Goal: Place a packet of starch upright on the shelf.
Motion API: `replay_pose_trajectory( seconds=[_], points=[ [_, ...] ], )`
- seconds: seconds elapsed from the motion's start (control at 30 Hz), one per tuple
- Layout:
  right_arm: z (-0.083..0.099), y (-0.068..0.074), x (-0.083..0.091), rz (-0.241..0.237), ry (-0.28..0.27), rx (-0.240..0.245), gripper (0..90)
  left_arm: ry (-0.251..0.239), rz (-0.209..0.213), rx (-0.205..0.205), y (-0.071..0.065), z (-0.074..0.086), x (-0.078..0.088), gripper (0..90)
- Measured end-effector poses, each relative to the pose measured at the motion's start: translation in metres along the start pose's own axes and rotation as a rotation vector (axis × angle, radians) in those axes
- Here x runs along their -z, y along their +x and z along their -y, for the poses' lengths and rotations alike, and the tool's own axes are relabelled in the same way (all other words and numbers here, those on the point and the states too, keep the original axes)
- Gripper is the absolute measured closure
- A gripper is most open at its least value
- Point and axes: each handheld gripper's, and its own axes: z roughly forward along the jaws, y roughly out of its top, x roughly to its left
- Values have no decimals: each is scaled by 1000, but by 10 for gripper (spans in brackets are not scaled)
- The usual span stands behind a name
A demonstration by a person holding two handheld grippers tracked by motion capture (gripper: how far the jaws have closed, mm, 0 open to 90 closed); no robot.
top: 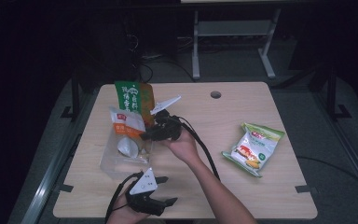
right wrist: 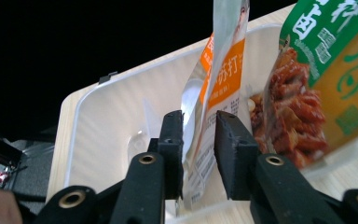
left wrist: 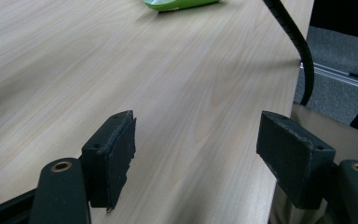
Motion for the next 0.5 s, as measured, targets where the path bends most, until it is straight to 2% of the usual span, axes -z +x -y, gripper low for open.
replay_pose_trajectory(
  seconds=[0.23,0.5],
  points=[
    [7,1,24,-12,-11,4,650,14,-2,-2,2,1,-3,276],
    [19,2,47,3,-6,6,626,24,-3,0,1,1,-5,276]
  ],
)
